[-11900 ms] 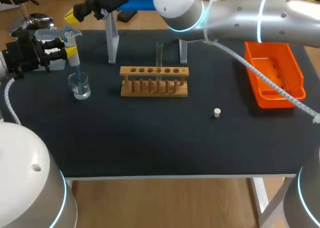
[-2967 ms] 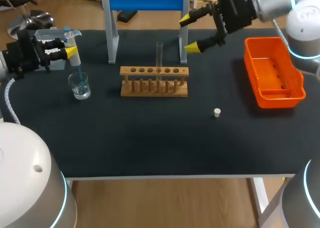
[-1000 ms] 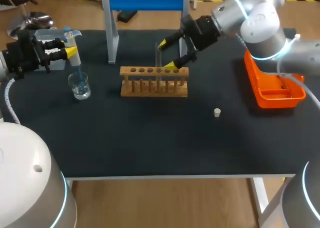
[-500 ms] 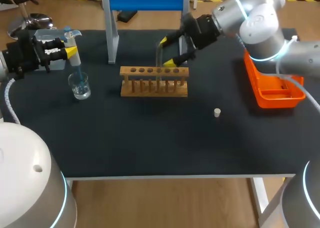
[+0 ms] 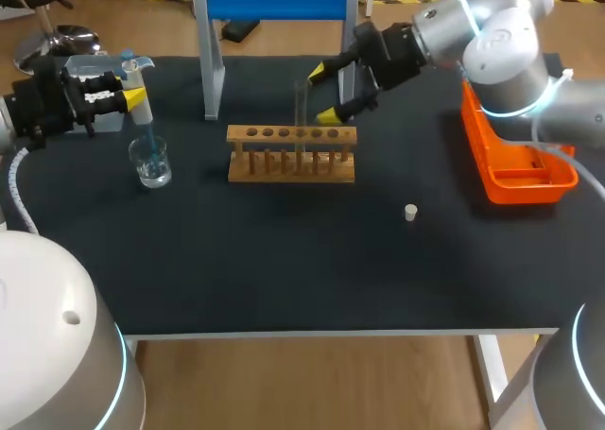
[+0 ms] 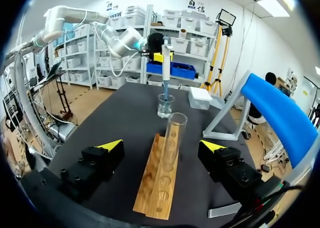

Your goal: Invert the test tube, pick up the pipette, mount the tip to pipette, aspirate from beaker and dispense into the tube, eject the tip, return the pipette, and cap with the stopper.

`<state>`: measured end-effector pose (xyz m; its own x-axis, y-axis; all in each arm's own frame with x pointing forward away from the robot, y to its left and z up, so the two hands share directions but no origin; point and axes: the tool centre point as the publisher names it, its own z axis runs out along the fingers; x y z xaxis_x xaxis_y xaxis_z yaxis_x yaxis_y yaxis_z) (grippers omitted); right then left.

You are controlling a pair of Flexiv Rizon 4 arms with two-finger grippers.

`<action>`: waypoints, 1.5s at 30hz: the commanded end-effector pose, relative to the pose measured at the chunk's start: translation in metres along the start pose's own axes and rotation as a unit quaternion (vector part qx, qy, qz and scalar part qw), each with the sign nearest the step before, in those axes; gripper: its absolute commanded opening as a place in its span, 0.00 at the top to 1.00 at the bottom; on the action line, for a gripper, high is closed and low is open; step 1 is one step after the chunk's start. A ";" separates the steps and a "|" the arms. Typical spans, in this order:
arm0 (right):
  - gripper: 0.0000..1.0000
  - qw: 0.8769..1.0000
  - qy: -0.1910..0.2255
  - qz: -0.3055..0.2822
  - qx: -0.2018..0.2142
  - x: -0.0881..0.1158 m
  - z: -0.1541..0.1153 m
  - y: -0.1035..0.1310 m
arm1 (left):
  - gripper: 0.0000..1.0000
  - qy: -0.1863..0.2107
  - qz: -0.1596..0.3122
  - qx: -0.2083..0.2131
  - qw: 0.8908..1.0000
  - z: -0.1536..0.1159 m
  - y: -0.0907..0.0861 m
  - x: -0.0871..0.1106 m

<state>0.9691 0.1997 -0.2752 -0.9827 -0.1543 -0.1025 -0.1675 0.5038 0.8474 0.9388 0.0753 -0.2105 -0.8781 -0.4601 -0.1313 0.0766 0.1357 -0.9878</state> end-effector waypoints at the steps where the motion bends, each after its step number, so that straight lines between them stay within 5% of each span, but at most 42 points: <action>1: 0.00 1.000 0.011 -0.004 0.006 -0.006 0.010 0.000 | 1.00 0.000 0.000 -0.001 1.000 0.000 0.000 0.000; 23: 0.00 0.999 0.036 -0.010 0.008 -0.016 0.042 -0.002 | 1.00 0.000 0.000 -0.001 1.000 0.000 0.000 0.000; 45: 0.00 0.999 0.028 -0.010 0.022 -0.017 0.043 -0.002 | 1.00 0.000 0.000 -0.001 1.000 0.000 0.000 0.000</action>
<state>0.9824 0.2392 -0.2984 -0.9735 -0.2104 -0.0897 -0.1914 0.5342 0.8234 0.9388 0.0753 -0.2105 -0.8781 -0.4601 -0.1313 0.0766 0.1357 -0.9878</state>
